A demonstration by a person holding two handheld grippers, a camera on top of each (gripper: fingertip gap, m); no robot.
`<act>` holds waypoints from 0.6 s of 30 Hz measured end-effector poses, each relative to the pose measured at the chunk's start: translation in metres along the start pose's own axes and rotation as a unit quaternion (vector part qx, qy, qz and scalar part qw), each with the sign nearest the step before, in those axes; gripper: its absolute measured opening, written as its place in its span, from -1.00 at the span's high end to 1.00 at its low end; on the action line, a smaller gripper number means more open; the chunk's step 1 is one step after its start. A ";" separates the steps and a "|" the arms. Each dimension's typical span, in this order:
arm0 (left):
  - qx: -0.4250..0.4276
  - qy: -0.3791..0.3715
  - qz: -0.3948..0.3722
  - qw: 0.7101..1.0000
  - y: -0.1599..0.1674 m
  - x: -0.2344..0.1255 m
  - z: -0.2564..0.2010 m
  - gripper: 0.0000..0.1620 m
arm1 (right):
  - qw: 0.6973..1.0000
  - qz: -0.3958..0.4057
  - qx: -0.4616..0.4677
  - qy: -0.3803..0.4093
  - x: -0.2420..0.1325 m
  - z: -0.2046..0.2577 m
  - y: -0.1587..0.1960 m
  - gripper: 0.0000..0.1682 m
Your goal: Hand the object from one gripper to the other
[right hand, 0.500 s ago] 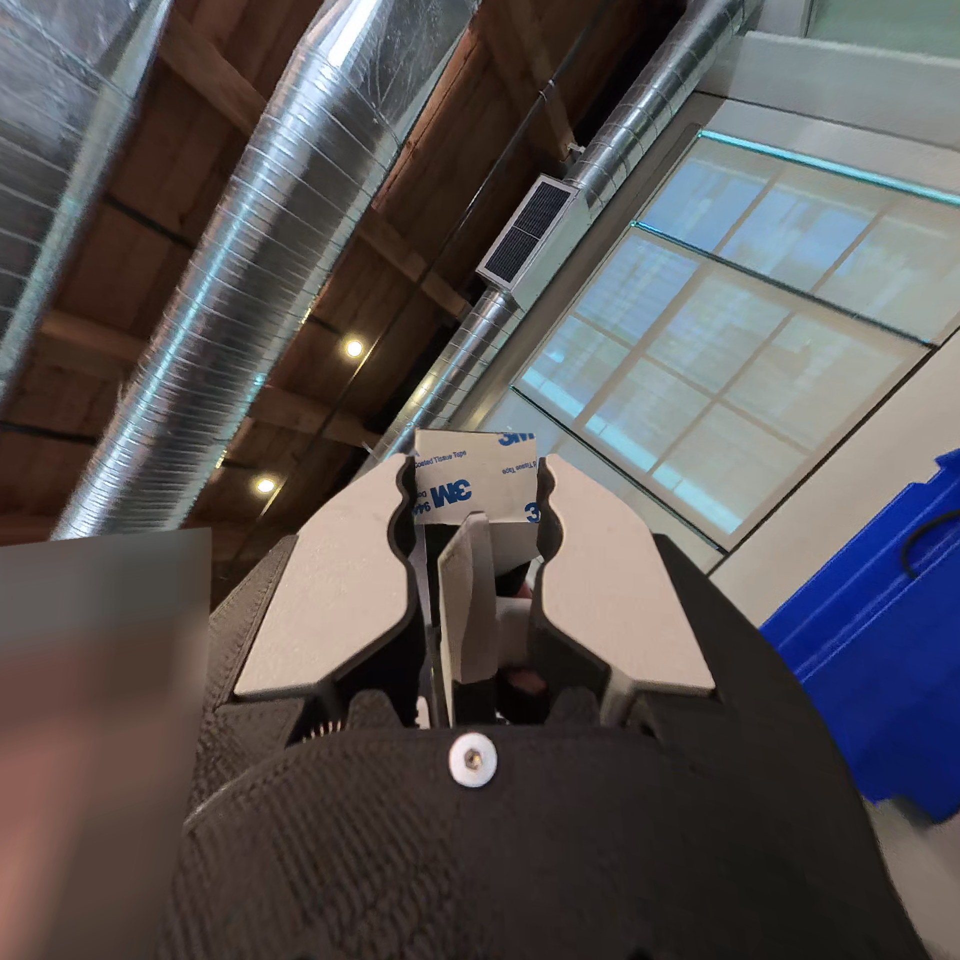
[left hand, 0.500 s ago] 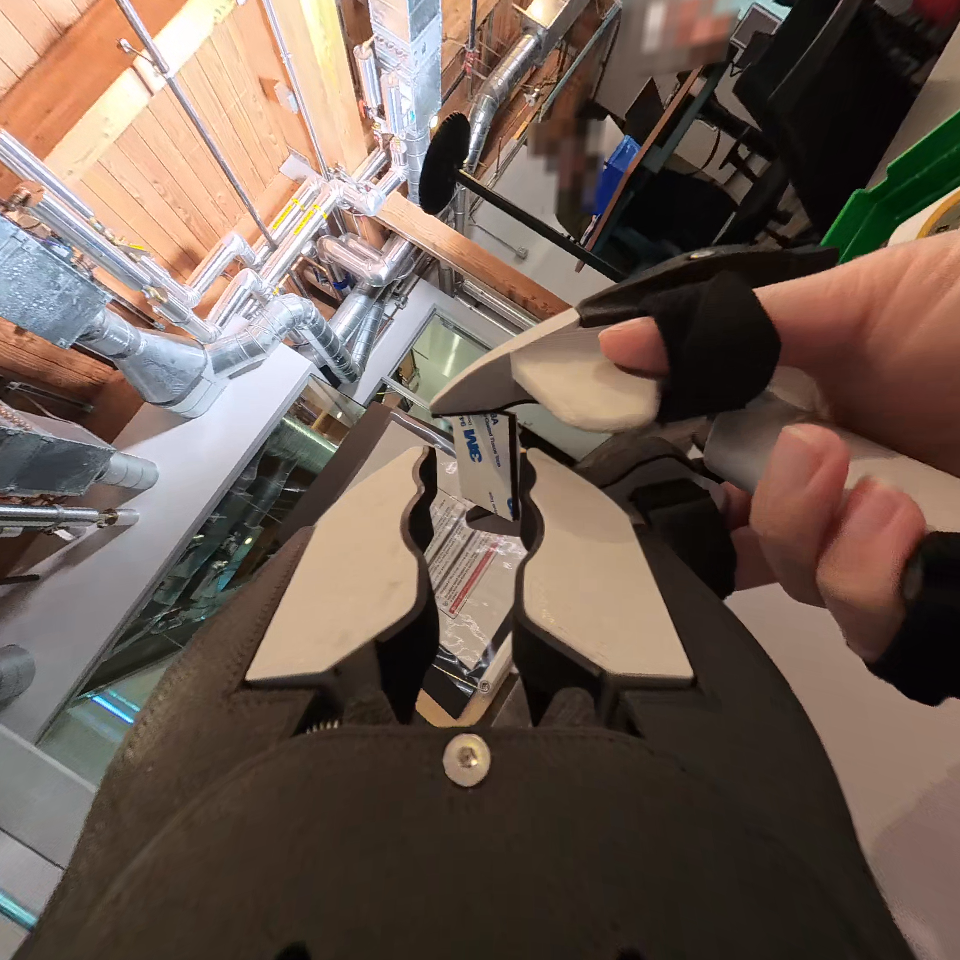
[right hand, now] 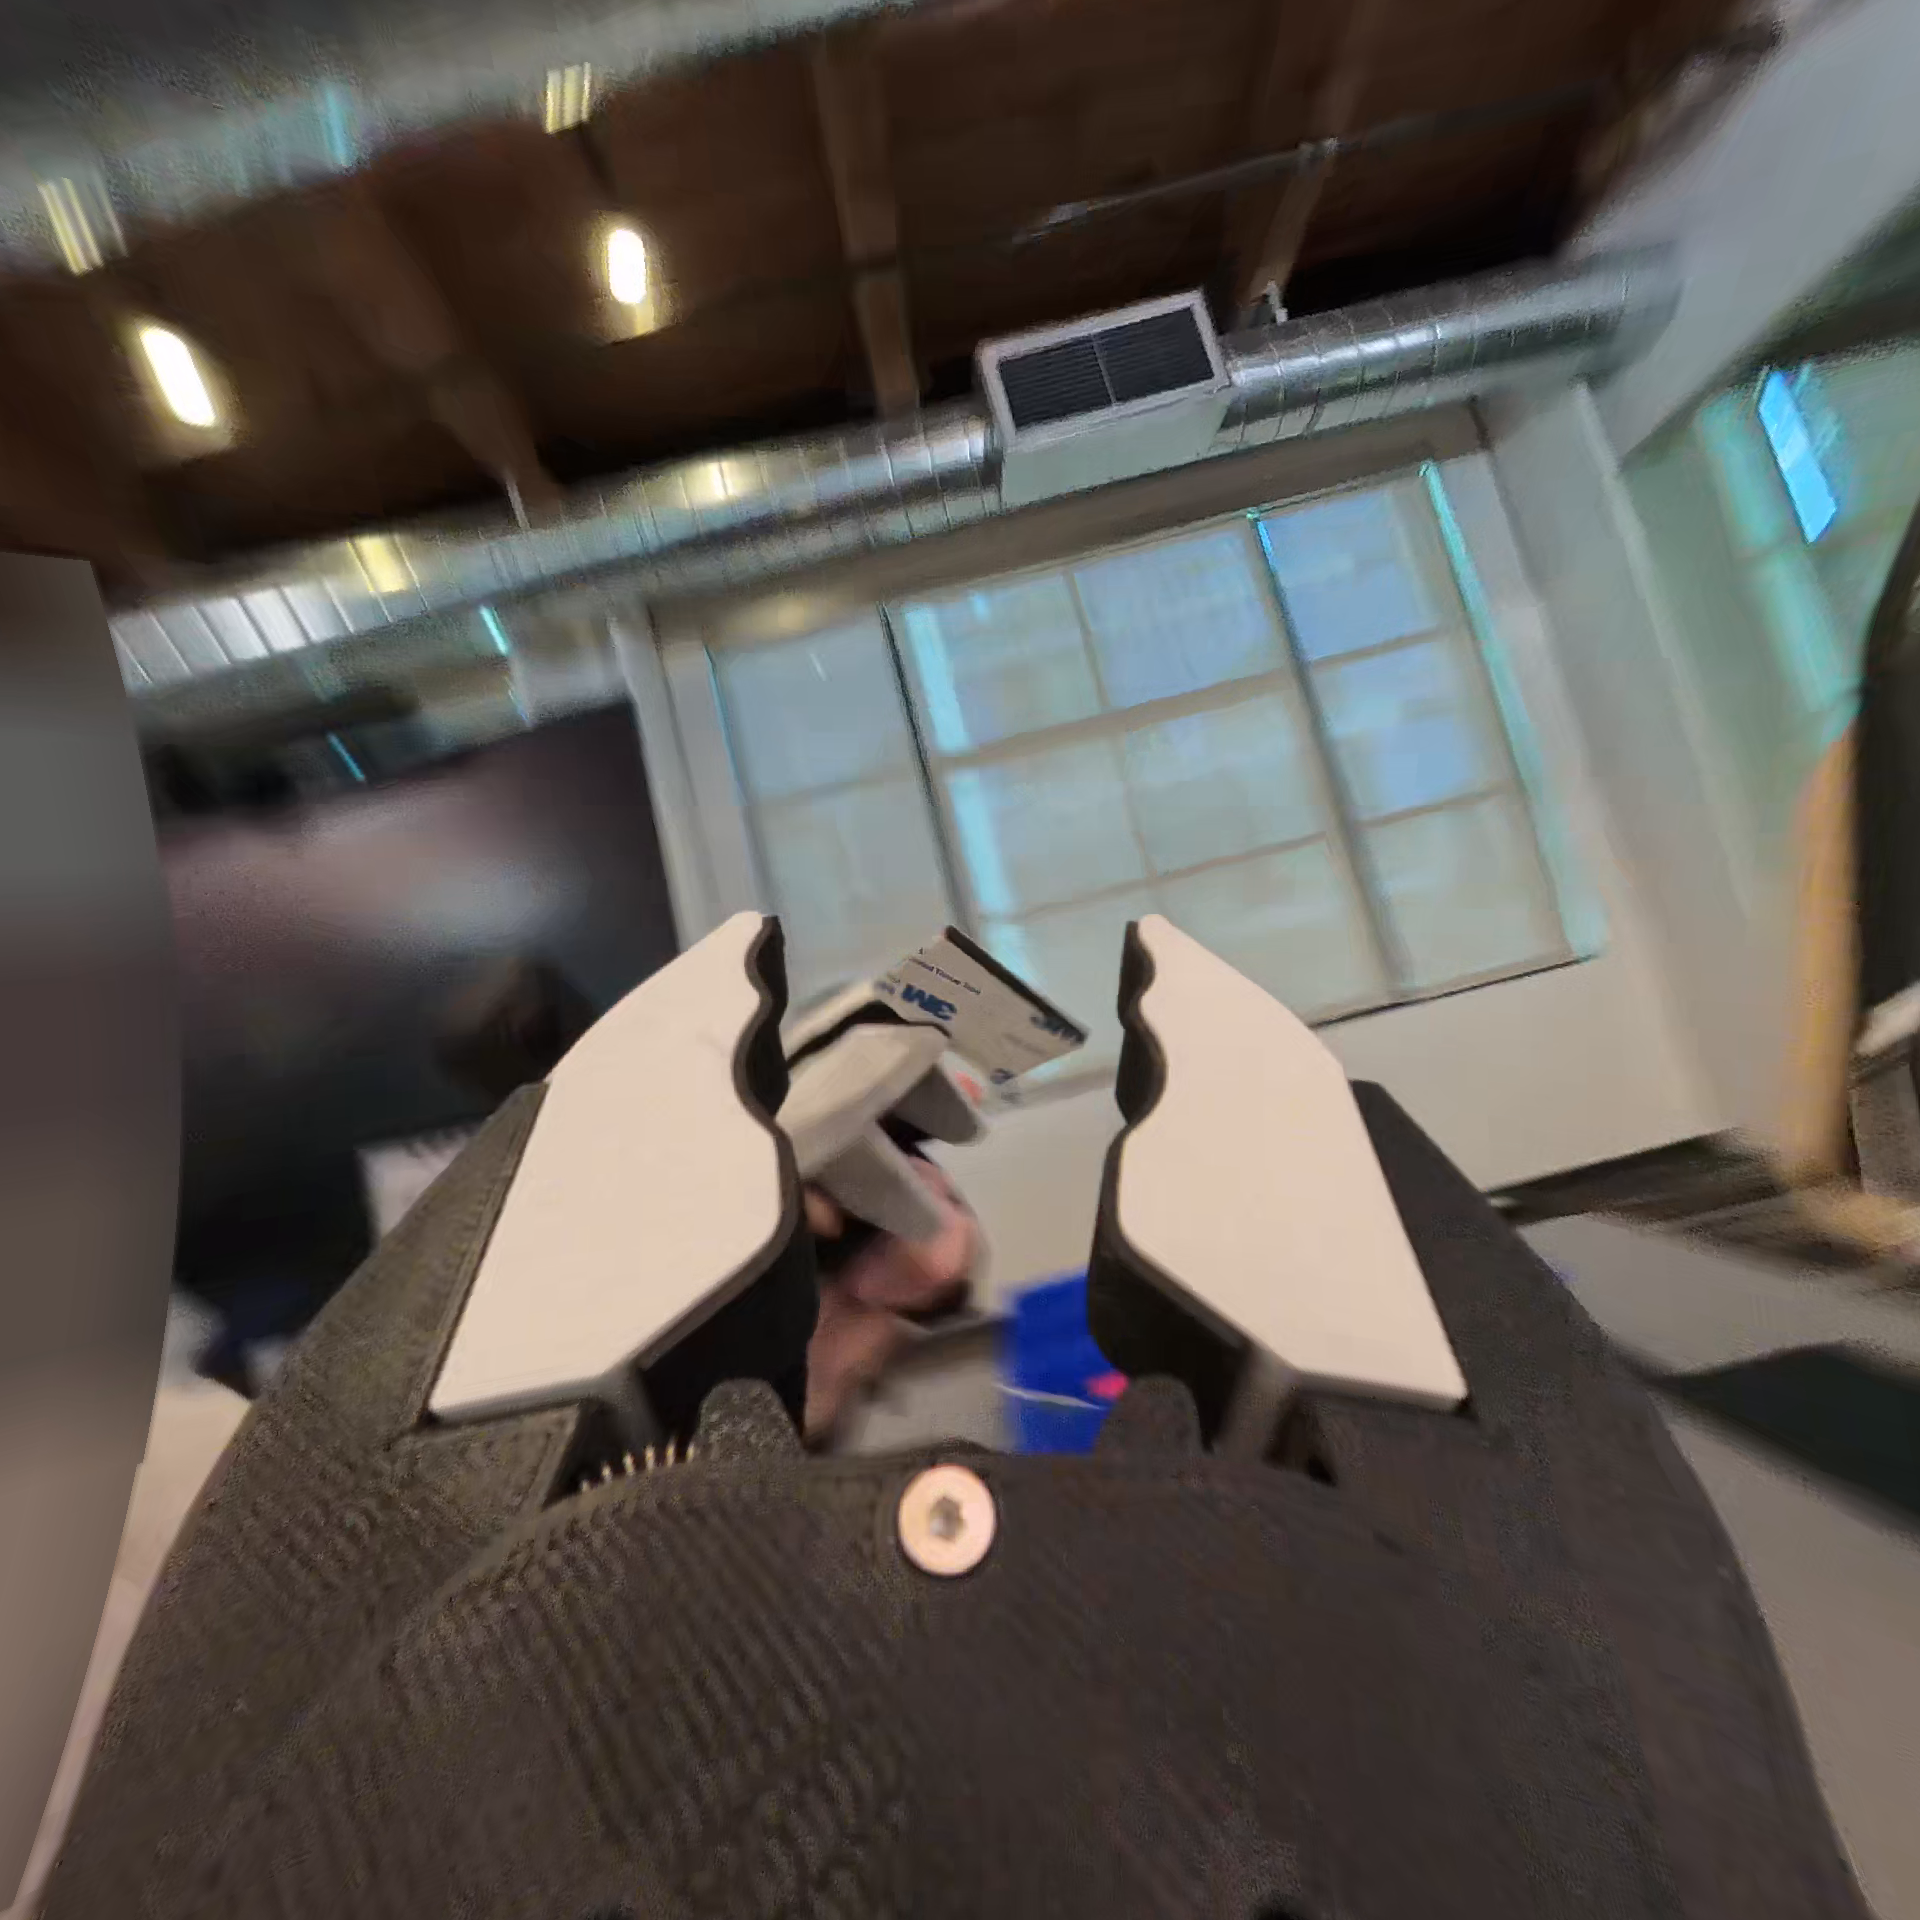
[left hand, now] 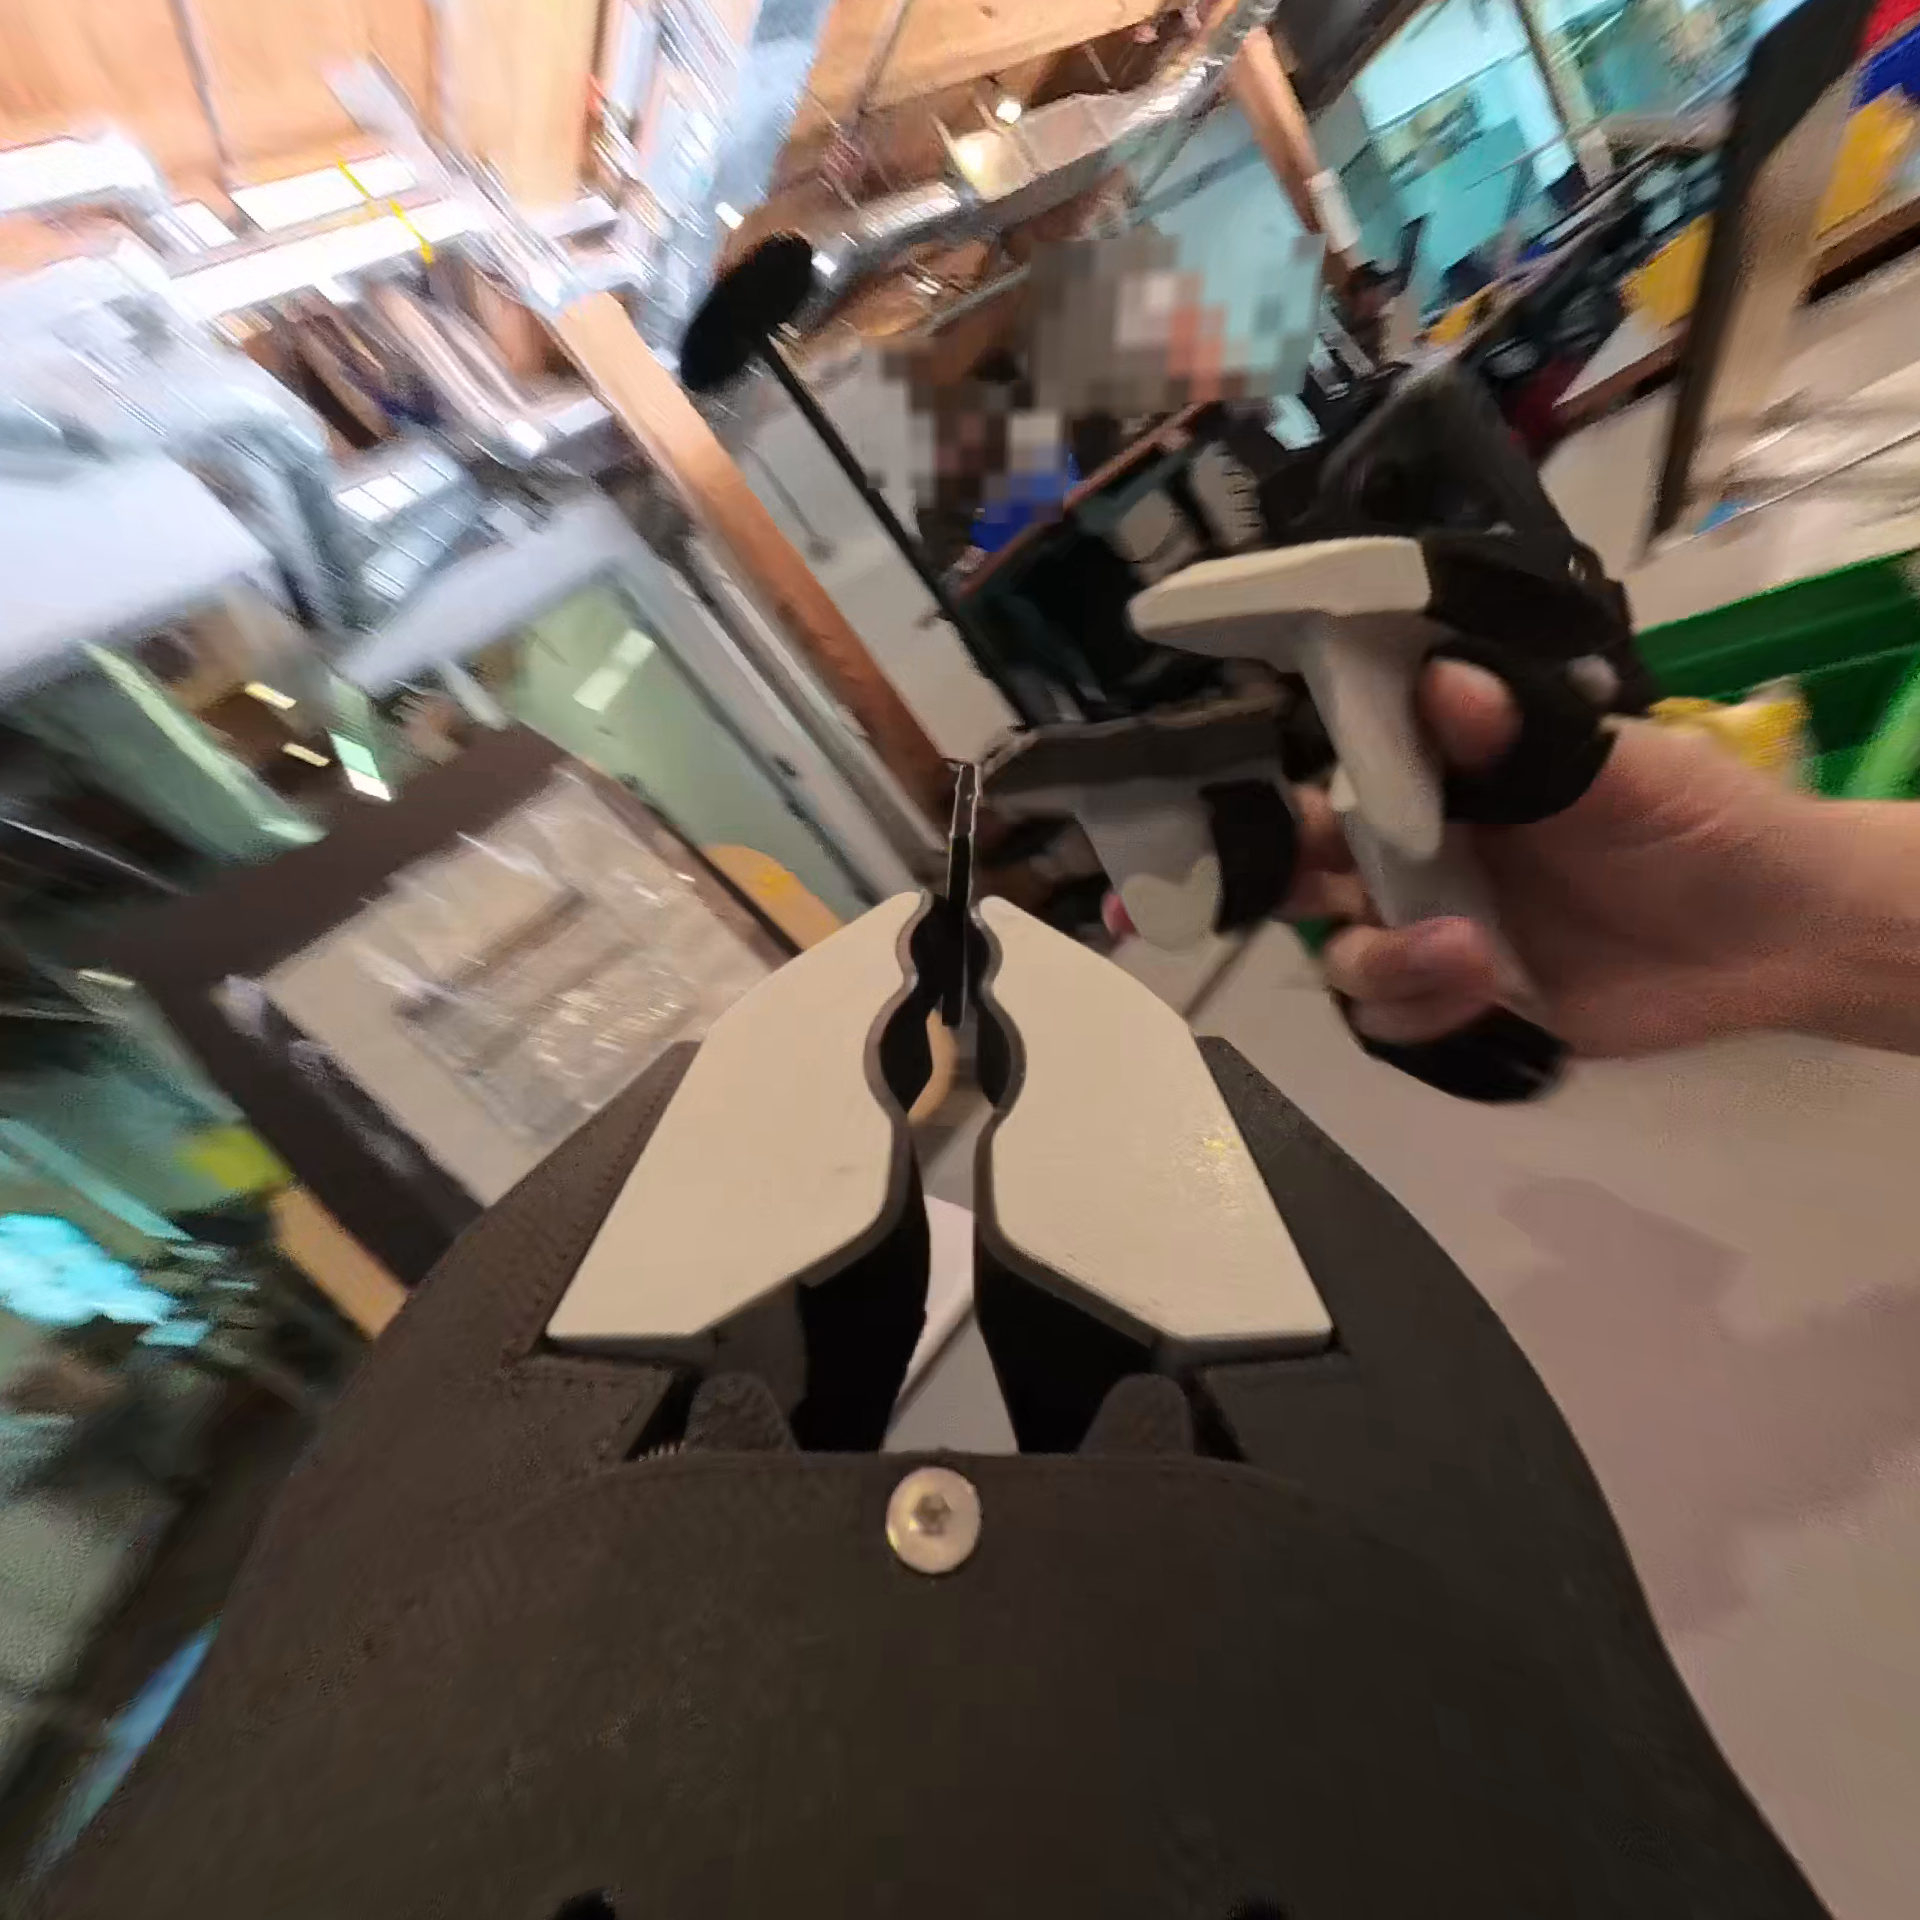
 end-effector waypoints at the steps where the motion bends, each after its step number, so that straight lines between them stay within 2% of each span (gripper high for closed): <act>1: -0.050 0.039 -0.001 0.998 0.001 -0.002 0.002 0.97 | 0.993 0.022 -0.111 0.016 -0.003 0.001 -0.003 0.26; 2: -0.100 0.078 -0.007 0.992 0.001 -0.005 0.003 0.97 | 0.972 0.045 -0.229 0.042 -0.007 0.001 -0.005 0.26; 4: -0.189 0.153 -0.025 0.970 0.001 -0.010 0.004 0.97 | 0.906 0.077 -0.412 0.065 -0.014 0.005 -0.007 0.35; 6: -0.269 0.214 -0.030 0.939 0.004 -0.013 0.005 0.96 | 0.861 0.103 -0.496 0.035 -0.017 0.019 -0.003 0.40; 8: -0.346 0.235 -0.046 0.907 0.006 -0.014 0.011 0.97 | 0.812 0.109 -0.573 0.016 -0.019 0.031 0.004 0.37; 11: -0.427 0.280 -0.043 0.859 0.013 -0.013 0.011 0.97 | 0.706 0.129 -0.697 0.017 -0.016 0.035 0.025 0.32; 12: -0.438 0.291 -0.030 0.850 0.016 -0.012 0.009 0.97 | 0.692 0.133 -0.709 0.019 -0.013 0.037 0.031 0.26; 14: -0.437 0.305 -0.003 0.846 0.021 -0.011 0.002 0.97 | 0.693 0.148 -0.706 0.014 -0.010 0.040 0.040 0.17; 18: -0.423 0.317 0.032 0.849 0.024 -0.009 -0.007 0.96 | 0.643 0.174 -0.746 0.020 -0.009 0.034 0.050 0.26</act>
Point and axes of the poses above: each gripper's, where its closed fingertips meet, x out along the fingers, y out of its underside, z = x × y across the jaws, the point moved 4 cm from there along -x, back along the fingers, and after that the axes turned 9 degrees about y, right-handed, at the moved point
